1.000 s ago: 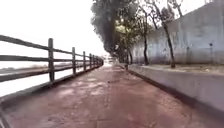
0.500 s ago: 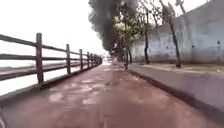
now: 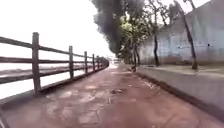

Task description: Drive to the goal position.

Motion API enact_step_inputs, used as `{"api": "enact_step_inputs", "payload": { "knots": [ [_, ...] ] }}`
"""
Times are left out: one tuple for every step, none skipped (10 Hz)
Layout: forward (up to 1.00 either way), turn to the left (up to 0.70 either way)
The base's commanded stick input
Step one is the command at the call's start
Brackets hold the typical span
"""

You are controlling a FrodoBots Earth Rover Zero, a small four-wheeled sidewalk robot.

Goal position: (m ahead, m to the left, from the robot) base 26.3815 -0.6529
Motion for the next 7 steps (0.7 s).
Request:
{"api": "enact_step_inputs", "payload": {
  "knots": [
    [1.00,0.00],
    [1.00,0.00],
    [1.00,0.00],
    [1.00,0.00],
    [1.00,0.00],
    [1.00,0.00],
    [1.00,0.00]
  ]
}}
